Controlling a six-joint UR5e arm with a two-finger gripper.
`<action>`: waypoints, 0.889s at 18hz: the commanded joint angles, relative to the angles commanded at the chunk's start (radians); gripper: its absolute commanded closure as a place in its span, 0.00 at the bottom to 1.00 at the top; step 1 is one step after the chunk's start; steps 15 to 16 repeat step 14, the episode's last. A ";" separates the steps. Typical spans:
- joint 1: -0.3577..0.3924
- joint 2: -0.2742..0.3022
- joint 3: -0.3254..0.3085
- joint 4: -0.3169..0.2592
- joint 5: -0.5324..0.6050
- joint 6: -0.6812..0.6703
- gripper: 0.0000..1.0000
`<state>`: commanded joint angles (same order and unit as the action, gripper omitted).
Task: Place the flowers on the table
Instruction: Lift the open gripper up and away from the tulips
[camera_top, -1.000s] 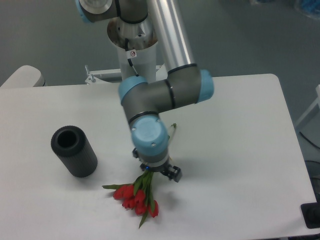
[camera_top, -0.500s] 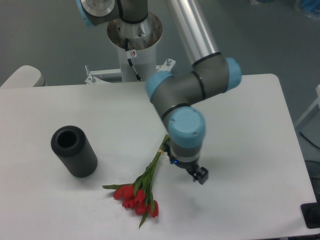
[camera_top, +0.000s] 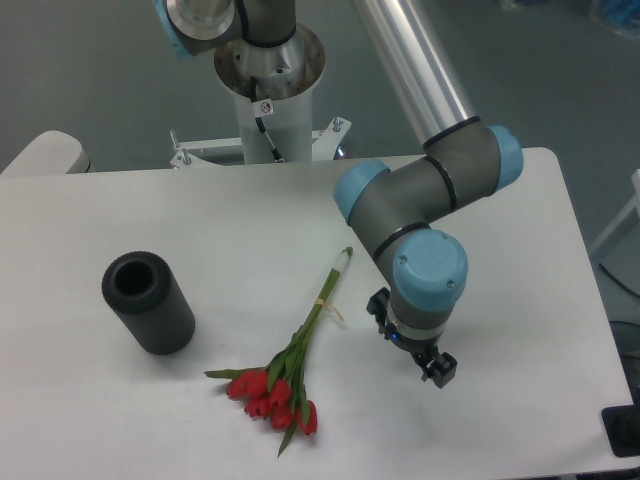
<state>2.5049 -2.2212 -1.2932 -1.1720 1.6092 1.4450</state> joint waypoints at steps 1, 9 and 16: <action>0.002 -0.003 0.000 0.000 0.000 0.000 0.00; 0.006 -0.003 -0.001 0.002 0.002 0.045 0.00; 0.006 -0.002 -0.005 0.002 0.003 0.045 0.00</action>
